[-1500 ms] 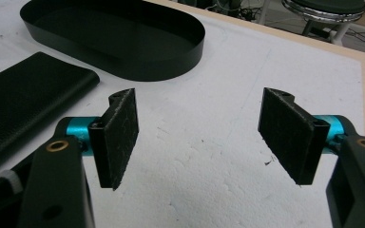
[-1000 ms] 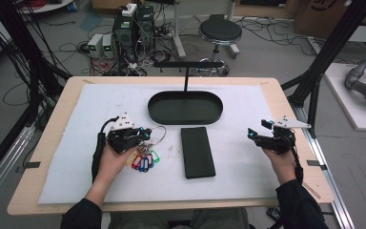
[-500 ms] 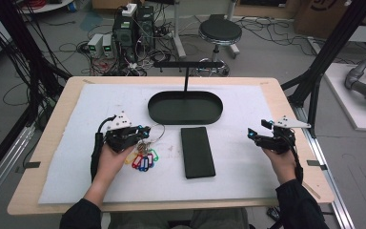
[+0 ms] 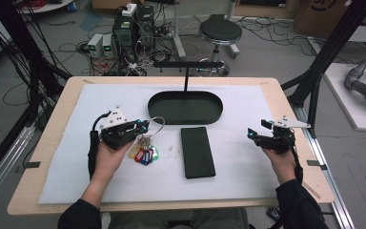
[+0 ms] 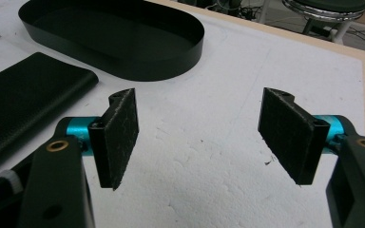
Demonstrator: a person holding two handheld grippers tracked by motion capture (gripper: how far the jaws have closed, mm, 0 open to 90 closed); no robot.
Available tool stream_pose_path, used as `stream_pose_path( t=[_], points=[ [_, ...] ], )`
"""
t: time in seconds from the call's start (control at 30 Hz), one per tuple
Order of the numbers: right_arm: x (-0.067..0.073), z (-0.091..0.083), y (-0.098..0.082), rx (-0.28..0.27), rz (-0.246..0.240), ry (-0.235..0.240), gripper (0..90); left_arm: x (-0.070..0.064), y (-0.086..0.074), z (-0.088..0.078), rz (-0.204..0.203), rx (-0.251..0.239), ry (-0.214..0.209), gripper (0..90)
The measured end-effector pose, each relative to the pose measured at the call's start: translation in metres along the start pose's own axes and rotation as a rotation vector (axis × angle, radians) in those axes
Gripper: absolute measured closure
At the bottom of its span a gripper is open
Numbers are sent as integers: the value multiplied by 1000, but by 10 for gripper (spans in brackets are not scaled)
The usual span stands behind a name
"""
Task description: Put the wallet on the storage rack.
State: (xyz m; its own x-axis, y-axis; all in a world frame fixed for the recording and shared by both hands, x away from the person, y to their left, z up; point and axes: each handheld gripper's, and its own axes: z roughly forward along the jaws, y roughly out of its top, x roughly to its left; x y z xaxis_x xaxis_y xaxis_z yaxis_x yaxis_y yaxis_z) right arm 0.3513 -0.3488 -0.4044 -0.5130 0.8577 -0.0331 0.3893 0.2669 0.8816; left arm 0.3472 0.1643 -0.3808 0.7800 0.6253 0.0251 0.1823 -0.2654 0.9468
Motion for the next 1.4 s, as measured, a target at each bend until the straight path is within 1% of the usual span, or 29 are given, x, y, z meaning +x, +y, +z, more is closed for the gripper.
stream_pose_path(
  t=[0.03, 0.1, 0.33, 0.4, 0.6, 0.8, 0.9, 0.97, 1.07, 1.4],
  points=[
    [0, 0, 0, -1, 1, 0, 302, 0, 2, -1, 4, -6, 3, 865],
    [0, 0, 0, -3, -1, 1, 302, 0, 4, -3, 0, -23, 3, 864],
    [0, -1, 0, 0, 3, 0, 302, -1, 11, -10, -2, -56, 11, 865],
    [0, -1, 0, -1, 2, 0, 302, -2, 14, -12, 2, -72, 14, 865],
    [-2, 0, 0, 1, 6, 0, 302, -2, 18, -15, 8, -88, 21, 865],
    [-1, 0, 0, 1, 4, -1, 302, 0, 21, -18, 0, -105, 30, 864],
    [-1, 1, 0, 1, 6, 0, 302, 1, 23, -20, 0, -122, 35, 865],
    [-1, 0, 0, 2, 6, 0, 302, 1, 24, -21, 1, -122, 38, 865],
    [-1, 1, 0, 0, 6, 0, 302, 1, 27, -21, -1, -128, 36, 865],
    [-2, 1, 0, -4, 5, -3, 303, -1, 41, -17, 15, -152, 33, 864]
  ],
)
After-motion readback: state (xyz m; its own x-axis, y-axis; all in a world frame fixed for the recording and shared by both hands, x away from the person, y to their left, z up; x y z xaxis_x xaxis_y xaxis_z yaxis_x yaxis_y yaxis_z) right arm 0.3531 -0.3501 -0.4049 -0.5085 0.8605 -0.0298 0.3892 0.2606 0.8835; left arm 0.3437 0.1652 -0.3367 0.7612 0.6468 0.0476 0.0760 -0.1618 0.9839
